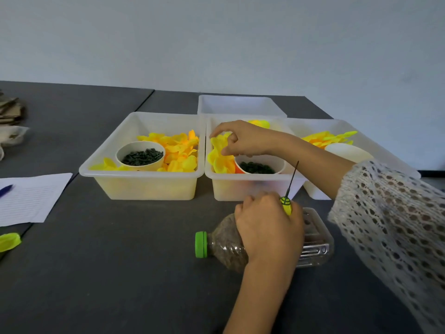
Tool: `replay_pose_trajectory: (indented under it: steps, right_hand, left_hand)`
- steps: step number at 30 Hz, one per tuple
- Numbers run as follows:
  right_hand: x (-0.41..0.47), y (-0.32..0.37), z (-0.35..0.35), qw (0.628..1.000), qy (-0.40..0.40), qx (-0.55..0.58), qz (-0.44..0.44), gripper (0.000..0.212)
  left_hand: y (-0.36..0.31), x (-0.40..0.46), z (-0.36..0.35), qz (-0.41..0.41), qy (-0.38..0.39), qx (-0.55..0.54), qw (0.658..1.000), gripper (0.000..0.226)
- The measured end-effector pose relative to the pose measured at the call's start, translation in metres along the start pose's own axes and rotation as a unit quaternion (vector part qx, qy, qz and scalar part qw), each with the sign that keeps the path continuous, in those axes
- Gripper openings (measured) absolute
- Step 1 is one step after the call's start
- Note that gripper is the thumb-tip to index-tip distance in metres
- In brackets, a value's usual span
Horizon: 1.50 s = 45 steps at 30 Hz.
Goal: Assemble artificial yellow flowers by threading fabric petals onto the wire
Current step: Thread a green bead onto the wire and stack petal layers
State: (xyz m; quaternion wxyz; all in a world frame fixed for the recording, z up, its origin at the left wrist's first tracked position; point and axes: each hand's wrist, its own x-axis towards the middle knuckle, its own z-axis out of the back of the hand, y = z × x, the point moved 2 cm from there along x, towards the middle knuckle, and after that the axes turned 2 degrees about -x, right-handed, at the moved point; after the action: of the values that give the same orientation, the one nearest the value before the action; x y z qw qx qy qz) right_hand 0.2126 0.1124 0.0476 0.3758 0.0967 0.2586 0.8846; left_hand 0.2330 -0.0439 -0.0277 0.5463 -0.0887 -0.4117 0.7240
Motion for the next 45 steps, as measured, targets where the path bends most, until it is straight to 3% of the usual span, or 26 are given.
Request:
replay_pose_trajectory:
  steps: [5,10,15,19,22,26,28,31,33,37,45]
  right_hand:
    - [-0.005,-0.008,0.003,0.997,-0.003,0.079,-0.022,0.011]
    - [-0.025,-0.012,0.028,0.965,-0.062,0.253,-0.022,0.032]
    - [-0.069,-0.013,0.062,0.908,-0.101,0.405,0.023,0.031]
    - [-0.113,-0.009,0.073,0.888,-0.153,0.427,0.079,0.007]
    - [-0.139,-0.010,0.069,0.865,-0.152,0.471,0.081,0.006]
    - [-0.160,-0.017,0.052,0.859,-0.147,0.489,0.041,0.011]
    - [-0.165,-0.022,0.042,0.864,-0.137,0.484,0.026,0.012]
    - [-0.169,-0.029,0.028,0.870,-0.119,0.478,0.010,0.013]
    - [-0.169,-0.032,0.022,0.878,-0.107,0.466,0.005,0.013]
    - [-0.168,-0.034,0.017,0.884,-0.097,0.457,0.013,0.014]
    - [-0.162,-0.037,0.014,0.869,-0.119,0.480,0.005,0.015]
  left_hand:
    - [0.002,0.000,-0.003,-0.005,-0.004,0.002,1.000,0.026]
    - [0.003,0.001,-0.006,-0.021,0.001,0.007,1.000,0.029]
    - [0.005,0.002,-0.007,-0.026,0.008,0.017,0.999,0.040]
    - [0.002,0.000,0.000,-0.048,0.006,-0.010,0.999,0.058]
    - [0.000,0.000,0.005,-0.053,0.016,-0.072,0.996,0.071]
    - [0.002,0.001,0.009,-0.060,0.011,-0.206,0.977,0.052]
    - [0.004,0.002,0.009,-0.050,-0.002,-0.296,0.954,0.044]
    - [0.006,0.002,0.011,-0.034,-0.012,-0.422,0.906,0.063]
    - [0.006,0.003,0.014,0.002,-0.010,-0.482,0.876,0.054]
    - [0.005,0.008,0.016,0.019,-0.023,-0.512,0.859,0.028]
    - [0.010,0.012,0.019,0.030,-0.031,-0.536,0.843,0.029]
